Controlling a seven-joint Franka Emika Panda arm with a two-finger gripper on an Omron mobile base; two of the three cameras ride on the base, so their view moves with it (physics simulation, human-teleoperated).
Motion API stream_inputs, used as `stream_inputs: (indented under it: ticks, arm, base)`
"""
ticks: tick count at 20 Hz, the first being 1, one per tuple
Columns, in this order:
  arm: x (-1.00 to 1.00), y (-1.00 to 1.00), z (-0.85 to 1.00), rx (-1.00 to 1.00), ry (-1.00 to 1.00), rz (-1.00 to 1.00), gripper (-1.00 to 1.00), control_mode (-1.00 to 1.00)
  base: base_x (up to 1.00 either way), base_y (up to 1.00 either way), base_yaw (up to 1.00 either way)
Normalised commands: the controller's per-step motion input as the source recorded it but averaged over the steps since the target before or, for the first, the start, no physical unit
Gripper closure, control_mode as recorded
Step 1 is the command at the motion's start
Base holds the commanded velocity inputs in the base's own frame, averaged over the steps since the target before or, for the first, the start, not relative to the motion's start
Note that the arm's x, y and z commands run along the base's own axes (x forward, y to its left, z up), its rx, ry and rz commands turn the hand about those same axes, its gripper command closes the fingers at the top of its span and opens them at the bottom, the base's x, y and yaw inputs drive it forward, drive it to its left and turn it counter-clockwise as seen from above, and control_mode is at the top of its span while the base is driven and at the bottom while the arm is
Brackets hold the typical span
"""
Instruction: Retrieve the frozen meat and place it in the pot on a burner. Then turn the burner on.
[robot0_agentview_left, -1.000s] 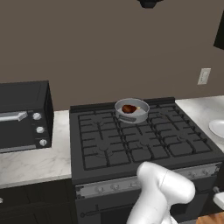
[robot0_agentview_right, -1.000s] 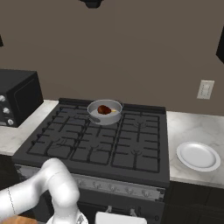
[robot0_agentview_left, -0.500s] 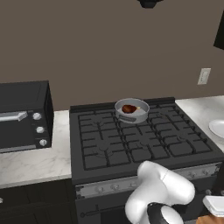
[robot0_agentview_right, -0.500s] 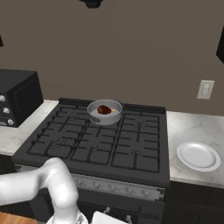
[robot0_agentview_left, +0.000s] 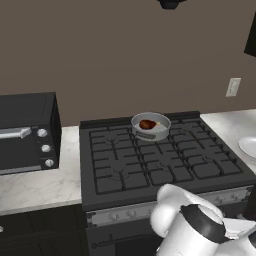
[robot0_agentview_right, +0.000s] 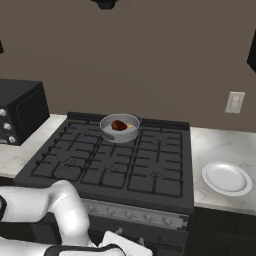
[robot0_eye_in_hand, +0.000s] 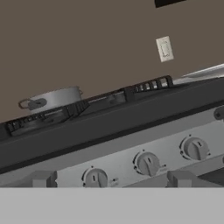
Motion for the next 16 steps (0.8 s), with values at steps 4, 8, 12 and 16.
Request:
stream_inputs:
  ticks: [4, 8, 12, 16]
  arm:
    - [0.20, 0.00, -0.02, 0.00, 0.00, 0.00, -1.00, -1.00]
    - [0.09, 0.00, -0.06, 0.00, -0.02, 0.00, -1.00, -1.00]
    - [0.02, 0.00, -0.17, 0.00, -0.04, 0.00, -1.00, -1.00]
    - [0.00, 0.07, -0.18, 0.00, -0.07, 0.00, -1.00, -1.00]
  base:
    - [0.00, 0.00, 0.00]
    - [0.00, 0.00, 0.00]
    - [0.00, 0.00, 0.00]
    - [0.00, 0.00, 0.00]
